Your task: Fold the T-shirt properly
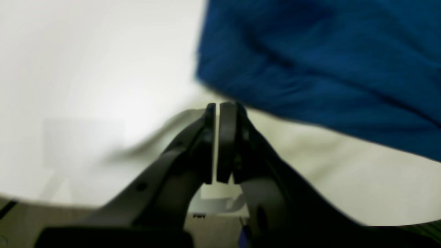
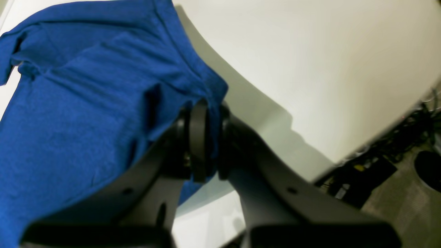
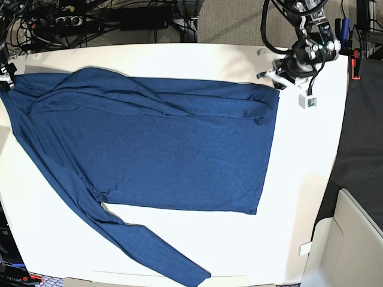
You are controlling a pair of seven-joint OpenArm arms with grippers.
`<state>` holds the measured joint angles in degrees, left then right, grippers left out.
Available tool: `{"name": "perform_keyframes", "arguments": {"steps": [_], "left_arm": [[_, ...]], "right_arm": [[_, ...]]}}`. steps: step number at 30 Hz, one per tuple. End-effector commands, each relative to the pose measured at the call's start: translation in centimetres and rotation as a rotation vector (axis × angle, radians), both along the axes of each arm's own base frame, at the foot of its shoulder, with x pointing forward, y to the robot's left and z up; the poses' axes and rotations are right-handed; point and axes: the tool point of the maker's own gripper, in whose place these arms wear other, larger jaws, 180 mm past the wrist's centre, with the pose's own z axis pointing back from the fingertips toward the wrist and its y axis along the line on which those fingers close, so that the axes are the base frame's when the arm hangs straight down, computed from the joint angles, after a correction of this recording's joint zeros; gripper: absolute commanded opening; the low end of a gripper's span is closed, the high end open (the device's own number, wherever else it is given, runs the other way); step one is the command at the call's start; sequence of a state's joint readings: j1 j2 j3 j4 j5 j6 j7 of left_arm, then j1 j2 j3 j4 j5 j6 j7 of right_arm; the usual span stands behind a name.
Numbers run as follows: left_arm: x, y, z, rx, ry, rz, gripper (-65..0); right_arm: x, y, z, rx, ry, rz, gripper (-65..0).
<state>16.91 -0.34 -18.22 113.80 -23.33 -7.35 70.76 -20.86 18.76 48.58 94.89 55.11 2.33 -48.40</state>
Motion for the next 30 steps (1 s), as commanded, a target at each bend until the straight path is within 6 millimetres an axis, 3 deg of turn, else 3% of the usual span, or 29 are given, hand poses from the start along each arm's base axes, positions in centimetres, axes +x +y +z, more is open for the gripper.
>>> {"name": "perform_keyframes", "arguments": {"steps": [1,11,19,23,30], "left_arm": [[0.4,0.6,0.8,0.016,-0.031,0.007,-65.0],[-0.4,1.4,0.6,0.022,-0.017,0.036,-65.0],[1.7,1.0,1.7,0.010,-0.072,0.032,-64.9],[2.9,-0.1,2.4,-0.055,-0.115,0.033,-64.4],[2.4,-1.3,2.3,-0.128,-0.081,0.009,-58.1]], "right_arm": [[0.4,-0.5,1.4,-0.025,-0.030,0.006,-62.0],[0.5,-0.5,1.3,-0.019,-0.042,-0.010,-60.1],[-1.2,-1.7,1.5,-0.019,-0.046,-0.069,-44.9],[-1.0,-1.5,2.1,-0.032,-0.054,-0.058,-45.0],[-1.1,-0.8,2.0,-0.027,-0.062,-0.060,-45.0]]}}
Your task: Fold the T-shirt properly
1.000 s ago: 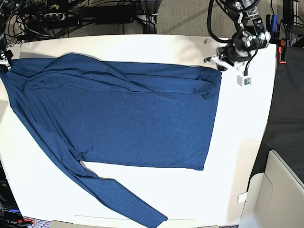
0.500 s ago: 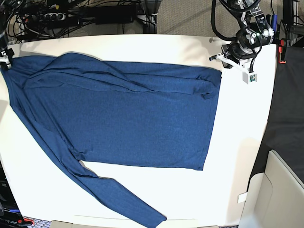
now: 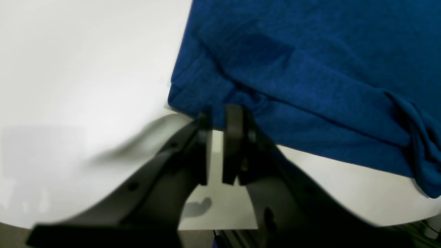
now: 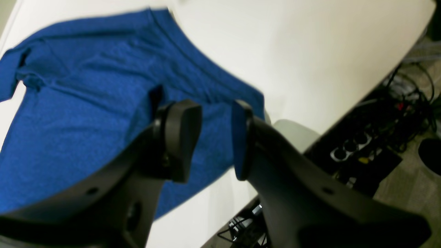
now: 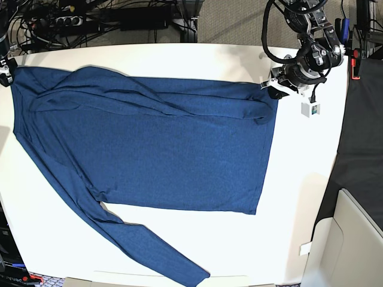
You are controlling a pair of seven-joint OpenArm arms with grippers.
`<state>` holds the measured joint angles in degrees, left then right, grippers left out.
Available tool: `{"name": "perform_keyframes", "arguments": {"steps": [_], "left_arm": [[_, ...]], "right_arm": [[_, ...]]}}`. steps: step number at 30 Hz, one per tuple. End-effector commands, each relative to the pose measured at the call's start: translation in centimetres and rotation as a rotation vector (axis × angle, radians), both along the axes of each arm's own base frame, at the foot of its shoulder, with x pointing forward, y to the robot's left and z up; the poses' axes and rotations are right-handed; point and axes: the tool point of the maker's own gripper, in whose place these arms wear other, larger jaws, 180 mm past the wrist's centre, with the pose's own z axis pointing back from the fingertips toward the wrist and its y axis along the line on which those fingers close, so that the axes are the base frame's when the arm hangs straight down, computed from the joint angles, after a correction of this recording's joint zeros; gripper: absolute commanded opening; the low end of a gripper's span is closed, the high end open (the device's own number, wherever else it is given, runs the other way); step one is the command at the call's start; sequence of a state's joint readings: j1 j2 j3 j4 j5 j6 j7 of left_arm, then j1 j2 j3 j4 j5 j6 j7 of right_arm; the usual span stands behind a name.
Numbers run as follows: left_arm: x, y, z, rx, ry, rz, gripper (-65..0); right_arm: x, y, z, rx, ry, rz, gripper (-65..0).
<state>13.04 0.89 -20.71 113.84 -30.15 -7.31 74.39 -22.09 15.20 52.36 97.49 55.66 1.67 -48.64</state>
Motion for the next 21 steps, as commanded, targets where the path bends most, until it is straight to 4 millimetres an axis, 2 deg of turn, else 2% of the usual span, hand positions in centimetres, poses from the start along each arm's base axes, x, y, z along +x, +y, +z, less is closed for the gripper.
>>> {"name": "perform_keyframes", "arguments": {"steps": [1,8,11,17,21], "left_arm": [[0.4,0.1,0.7,0.002,-0.024,-0.003,-57.4],[0.3,0.3,0.1,-0.003,-0.010,0.006,-44.8],[0.4,1.6,-0.1,0.005,-0.025,0.052,-41.6],[-0.7,2.4,-2.4,-0.024,0.040,0.093,-39.6],[-0.1,2.2,-2.7,-0.042,0.039,0.097,-39.6]], "right_arm": [[0.6,-0.8,1.6,-0.043,-0.034,0.007,-45.0],[0.7,-0.7,1.7,-0.041,-0.037,0.008,-45.0],[0.7,-0.7,1.7,-0.038,-0.040,0.008,-45.0],[0.7,-0.7,1.7,-0.039,-0.039,0.009,-45.0],[0.7,-0.7,1.7,-0.039,-0.039,0.009,-45.0]]}}
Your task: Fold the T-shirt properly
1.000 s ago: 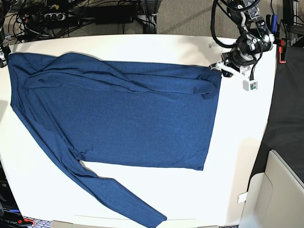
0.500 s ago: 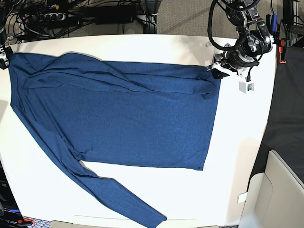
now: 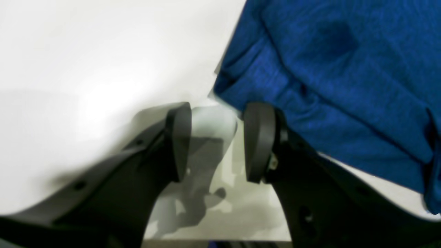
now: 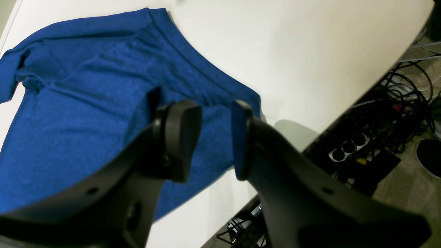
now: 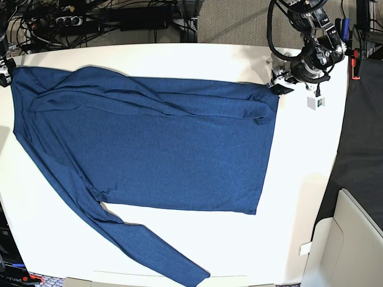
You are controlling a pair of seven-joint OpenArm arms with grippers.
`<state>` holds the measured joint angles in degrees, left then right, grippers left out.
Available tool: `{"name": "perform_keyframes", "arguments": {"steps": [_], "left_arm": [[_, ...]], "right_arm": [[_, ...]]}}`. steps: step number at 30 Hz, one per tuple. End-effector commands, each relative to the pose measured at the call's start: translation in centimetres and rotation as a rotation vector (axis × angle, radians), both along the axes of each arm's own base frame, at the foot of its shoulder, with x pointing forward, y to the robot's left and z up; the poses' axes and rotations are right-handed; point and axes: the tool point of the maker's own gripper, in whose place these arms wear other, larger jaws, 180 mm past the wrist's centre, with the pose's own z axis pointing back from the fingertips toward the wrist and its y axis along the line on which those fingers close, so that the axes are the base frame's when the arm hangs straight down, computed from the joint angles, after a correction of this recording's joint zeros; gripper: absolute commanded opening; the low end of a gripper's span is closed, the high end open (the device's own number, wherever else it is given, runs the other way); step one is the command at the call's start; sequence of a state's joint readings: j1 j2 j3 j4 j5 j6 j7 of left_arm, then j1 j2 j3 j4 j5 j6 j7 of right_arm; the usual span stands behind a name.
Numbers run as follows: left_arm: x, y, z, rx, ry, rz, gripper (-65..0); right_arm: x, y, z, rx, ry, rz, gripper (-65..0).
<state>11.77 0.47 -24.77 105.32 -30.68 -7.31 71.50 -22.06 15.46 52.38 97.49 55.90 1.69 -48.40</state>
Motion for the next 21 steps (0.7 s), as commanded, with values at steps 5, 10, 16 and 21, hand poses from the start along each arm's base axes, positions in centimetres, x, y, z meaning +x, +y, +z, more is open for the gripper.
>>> {"name": "perform_keyframes", "arguments": {"steps": [5,10,16,21], "left_arm": [[1.3,-1.2,1.2,-0.088,-0.071,-0.002,-39.8],[1.4,-1.8,1.1,-0.125,-0.076,-0.002,-39.8],[2.4,-1.9,0.4,-0.155,-0.080,0.017,-39.9],[3.4,-3.0,1.3,-0.237,-0.128,0.017,-39.9]], "right_arm": [[0.4,-0.5,1.4,-0.034,-0.030,0.008,-45.0],[0.2,-0.6,1.4,-0.035,-0.024,0.007,-45.0],[-0.1,-1.1,1.7,-0.042,-0.029,-0.010,-45.0],[-0.1,-1.1,1.7,-0.042,-0.029,-0.010,-45.0]]}}
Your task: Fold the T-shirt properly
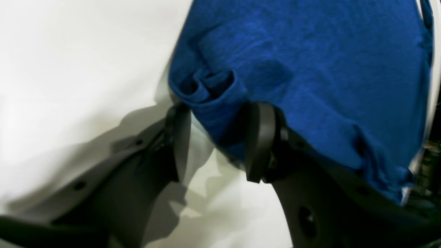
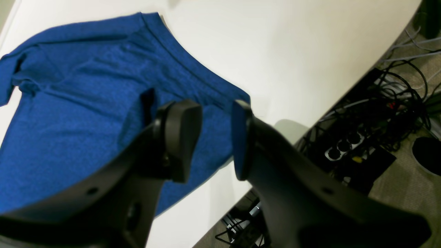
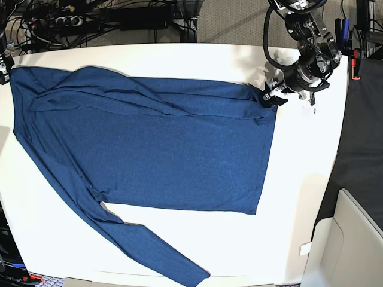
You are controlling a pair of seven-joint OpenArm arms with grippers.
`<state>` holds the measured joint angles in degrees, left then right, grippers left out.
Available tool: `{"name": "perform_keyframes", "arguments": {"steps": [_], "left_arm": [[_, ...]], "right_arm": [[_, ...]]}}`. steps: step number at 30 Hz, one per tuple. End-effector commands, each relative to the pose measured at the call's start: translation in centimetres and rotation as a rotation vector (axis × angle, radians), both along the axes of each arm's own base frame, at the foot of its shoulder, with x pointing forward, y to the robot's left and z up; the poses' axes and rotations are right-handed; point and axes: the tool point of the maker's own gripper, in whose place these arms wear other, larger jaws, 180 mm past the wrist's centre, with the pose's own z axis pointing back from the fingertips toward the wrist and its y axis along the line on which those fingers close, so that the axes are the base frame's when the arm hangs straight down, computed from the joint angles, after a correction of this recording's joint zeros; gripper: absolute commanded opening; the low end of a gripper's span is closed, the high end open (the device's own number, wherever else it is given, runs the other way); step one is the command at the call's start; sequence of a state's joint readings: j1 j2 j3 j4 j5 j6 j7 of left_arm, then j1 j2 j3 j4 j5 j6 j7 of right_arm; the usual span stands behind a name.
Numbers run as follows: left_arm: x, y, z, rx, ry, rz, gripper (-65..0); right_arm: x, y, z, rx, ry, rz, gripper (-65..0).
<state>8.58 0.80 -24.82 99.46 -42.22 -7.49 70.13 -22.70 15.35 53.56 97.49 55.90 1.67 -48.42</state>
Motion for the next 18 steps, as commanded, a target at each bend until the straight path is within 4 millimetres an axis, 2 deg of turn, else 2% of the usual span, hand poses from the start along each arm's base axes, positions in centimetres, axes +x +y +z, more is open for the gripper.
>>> {"name": "perform_keyframes", "arguments": {"steps": [1,4,6,11,18], "left_arm": [[0.7,-0.2,1.0,-0.027,-0.042,0.005,-40.0],[0.9,-0.5,1.2,-0.043,-0.051,0.000,-40.7],[0.8,-0.6,1.1,-0.044,-0.048,-0.001,-44.6],[0.8,-0.6,0.5,-0.057,-0.026,0.002,-65.0],[0.4,0.4,0.8,-0.022,-0.026,-0.001,-64.9]], "right_arm": [[0.6,-0.6,1.6,-0.036,-0.035,0.009,-45.0],[0.6,-0.6,1.6,-0.036,-0.035,0.009,-45.0],[0.6,-0.6,1.6,-0.036,-0.035,0.009,-45.0],[0.6,-0.6,1.6,-0.036,-0.036,0.009,-45.0],[0.7,-0.6,1.6,-0.036,-0.038,0.009,-45.0]]}}
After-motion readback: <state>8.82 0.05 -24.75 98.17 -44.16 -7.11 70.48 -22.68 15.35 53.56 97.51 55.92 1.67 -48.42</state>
